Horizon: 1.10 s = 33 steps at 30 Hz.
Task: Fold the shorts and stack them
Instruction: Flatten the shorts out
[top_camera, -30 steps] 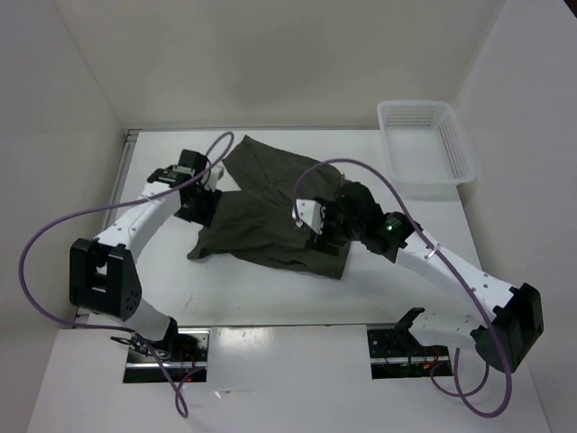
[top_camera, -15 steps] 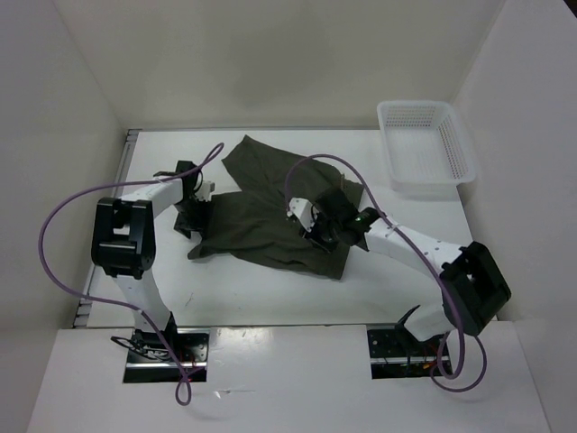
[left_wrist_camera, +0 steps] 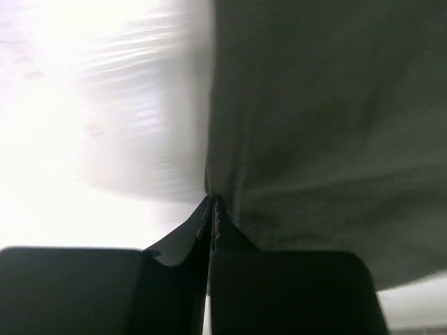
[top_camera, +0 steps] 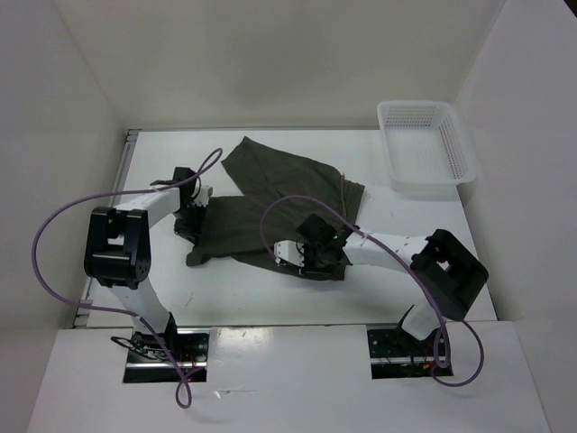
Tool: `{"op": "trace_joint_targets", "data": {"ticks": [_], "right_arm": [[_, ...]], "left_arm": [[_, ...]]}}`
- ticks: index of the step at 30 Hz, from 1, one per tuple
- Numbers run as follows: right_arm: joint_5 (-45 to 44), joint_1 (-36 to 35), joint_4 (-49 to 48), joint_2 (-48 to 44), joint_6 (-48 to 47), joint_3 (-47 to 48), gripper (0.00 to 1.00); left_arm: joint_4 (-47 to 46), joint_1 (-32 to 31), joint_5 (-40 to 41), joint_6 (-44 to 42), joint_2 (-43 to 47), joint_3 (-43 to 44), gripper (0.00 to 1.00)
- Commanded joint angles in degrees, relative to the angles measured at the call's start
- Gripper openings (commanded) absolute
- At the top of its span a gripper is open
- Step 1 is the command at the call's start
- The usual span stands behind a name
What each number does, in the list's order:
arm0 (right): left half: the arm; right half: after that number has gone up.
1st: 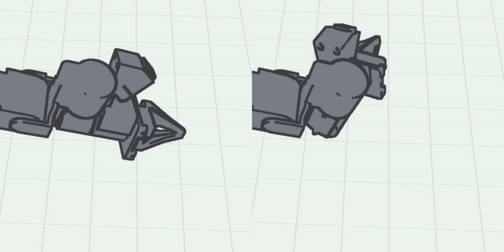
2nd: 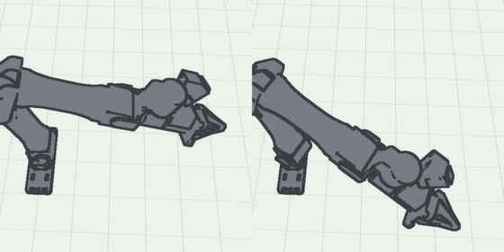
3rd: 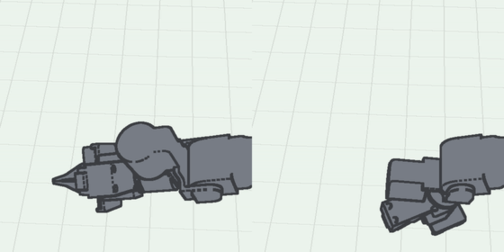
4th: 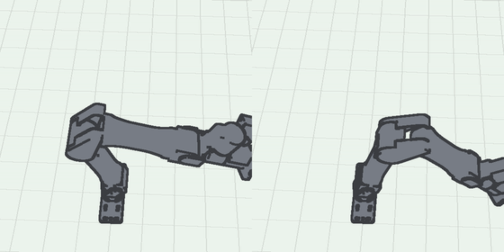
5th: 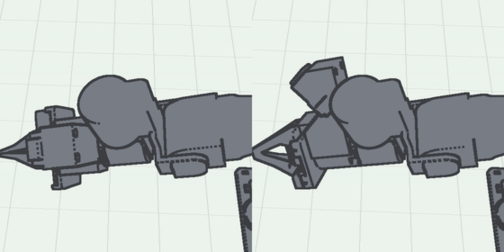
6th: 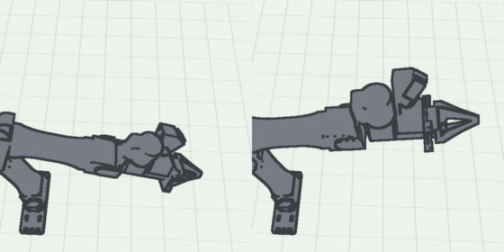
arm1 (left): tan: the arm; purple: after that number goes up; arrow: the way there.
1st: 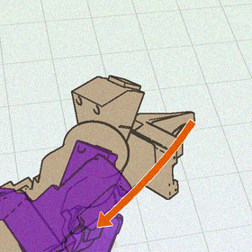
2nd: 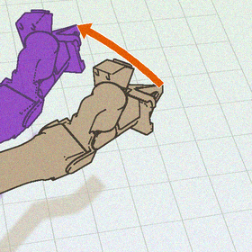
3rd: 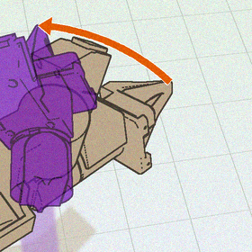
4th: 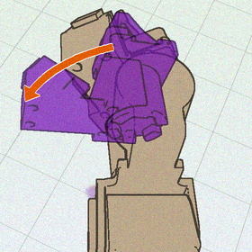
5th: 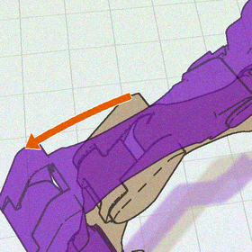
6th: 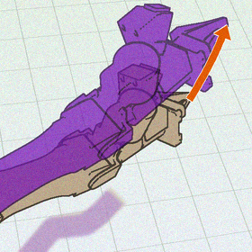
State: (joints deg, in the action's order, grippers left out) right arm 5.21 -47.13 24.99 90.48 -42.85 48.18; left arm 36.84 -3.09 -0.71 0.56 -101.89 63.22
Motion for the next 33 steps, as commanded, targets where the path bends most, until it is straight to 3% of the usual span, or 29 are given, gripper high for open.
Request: {"op": "trace_joint_targets", "data": {"ticks": [1, 6, 10, 11, 12, 13, 15, 19, 24, 33], "right_arm": [[-1.8, -0.6, 4.8, 2.6, -6.4, -1.4, 0.29], [-4.9, -0.6, 8.8, 3.1, -11.5, -2.6, 0.28], [-6.9, -0.6, 10.0, 1.9, -13.0, -4.5, 0.28], [-7.7, -0.6, 9.2, 1.4, -13.0, -4.5, 0.28], [-8.3, -0.6, 8.1, 0.8, -13.0, -4.5, 0.28], [-8.3, -0.6, 8.1, 0.8, -12.3, -3.8, 0.28], [-7.6, -0.6, 7.5, 0.1, -11.0, -0.6, 0.28], [-4.2, -0.6, 6.4, -2.5, -7.9, 7.9, 0.28], [1.9, -0.6, 2.7, -6.5, -3.0, 11.0, 0.29], [5.0, 5.1, -2.3, -1.9, 6.6, 14.5, 0.31]], "left_arm": [[-3.8, 4.6, 12.6, -0.6, 0.1, -3.2, 0.00], [-2.4, 12.4, 12.4, -0.6, 4.5, -2.1, 0.00], [0.2, 12.9, 4.4, -0.6, 10.0, -2.0, 0.03], [0.9, 12.4, 2.7, -0.6, 10.0, -2.0, 0.10], [1.6, 11.6, 1.3, -0.6, 10.7, -1.3, 0.37], [2.4, 11.6, -0.6, -0.6, 10.7, -0.7, 0.47], [2.4, 11.0, -2.0, -0.6, 9.9, 1.7, 0.56], [1.8, 11.0, -5.4, -0.6, 4.8, 9.6, 0.58], [0.7, 9.8, -6.6, -0.6, -5.8, 19.1, 0.59], [-3.5, 3.0, -9.3, -0.6, -9.6, 16.9, 0.59]]}}
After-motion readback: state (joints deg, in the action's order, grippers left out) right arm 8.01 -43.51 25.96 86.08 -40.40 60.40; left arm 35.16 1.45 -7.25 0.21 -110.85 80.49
